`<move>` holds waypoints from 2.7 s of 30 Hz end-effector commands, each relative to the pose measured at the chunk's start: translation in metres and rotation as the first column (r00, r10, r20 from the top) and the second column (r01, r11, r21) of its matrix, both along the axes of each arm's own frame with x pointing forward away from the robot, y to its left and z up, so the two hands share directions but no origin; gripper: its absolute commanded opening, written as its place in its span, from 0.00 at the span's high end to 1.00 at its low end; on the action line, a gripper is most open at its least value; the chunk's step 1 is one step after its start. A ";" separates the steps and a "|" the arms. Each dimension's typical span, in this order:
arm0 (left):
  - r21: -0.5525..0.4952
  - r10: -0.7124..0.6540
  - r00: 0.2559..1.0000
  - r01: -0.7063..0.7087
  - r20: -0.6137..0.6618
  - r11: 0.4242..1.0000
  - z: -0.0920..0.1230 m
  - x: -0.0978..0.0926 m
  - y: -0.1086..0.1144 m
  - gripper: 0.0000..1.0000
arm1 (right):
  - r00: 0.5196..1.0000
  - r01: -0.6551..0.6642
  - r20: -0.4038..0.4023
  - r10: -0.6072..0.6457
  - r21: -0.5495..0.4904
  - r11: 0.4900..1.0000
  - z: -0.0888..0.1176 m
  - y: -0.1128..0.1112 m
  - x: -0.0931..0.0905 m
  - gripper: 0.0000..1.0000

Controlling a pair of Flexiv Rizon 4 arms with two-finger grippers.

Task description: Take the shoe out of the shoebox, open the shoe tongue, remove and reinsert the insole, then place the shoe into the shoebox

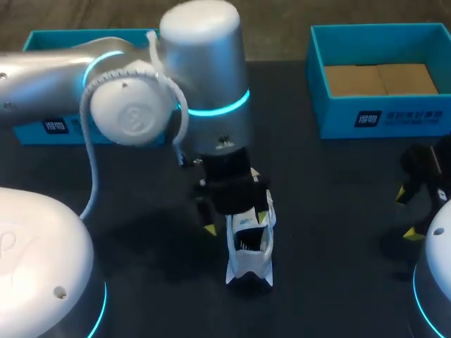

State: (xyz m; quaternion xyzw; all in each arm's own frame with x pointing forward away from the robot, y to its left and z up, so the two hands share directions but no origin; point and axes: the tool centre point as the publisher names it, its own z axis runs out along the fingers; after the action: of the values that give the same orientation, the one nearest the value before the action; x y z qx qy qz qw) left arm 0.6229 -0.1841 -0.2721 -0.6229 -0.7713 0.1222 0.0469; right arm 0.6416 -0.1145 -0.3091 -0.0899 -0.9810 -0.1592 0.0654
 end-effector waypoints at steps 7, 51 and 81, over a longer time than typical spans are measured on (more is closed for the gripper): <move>0.007 0.029 0.972 -0.028 -0.234 1.000 0.003 0.010 0.006 0.00 | 1.000 0.001 0.001 -0.001 -0.003 1.000 0.000 0.000 -0.001 0.00; 0.225 0.833 0.524 -0.846 0.179 0.484 -0.046 -0.055 -0.019 0.00 | 1.000 0.001 0.001 -0.001 -0.003 1.000 0.000 0.000 -0.001 0.00; 0.191 0.912 0.335 -0.936 0.237 0.295 -0.103 -0.059 -0.020 0.00 | 1.000 0.001 0.001 -0.001 -0.003 1.000 0.000 0.000 -0.001 0.00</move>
State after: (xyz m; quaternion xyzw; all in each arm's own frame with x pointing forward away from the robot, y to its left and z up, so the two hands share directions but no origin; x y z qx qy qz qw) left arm 0.5684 -0.1972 -0.3677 -0.0593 -0.9976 -0.0073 0.0355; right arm 0.6415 -0.1145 -0.3091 -0.0898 -0.9810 -0.1592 0.0654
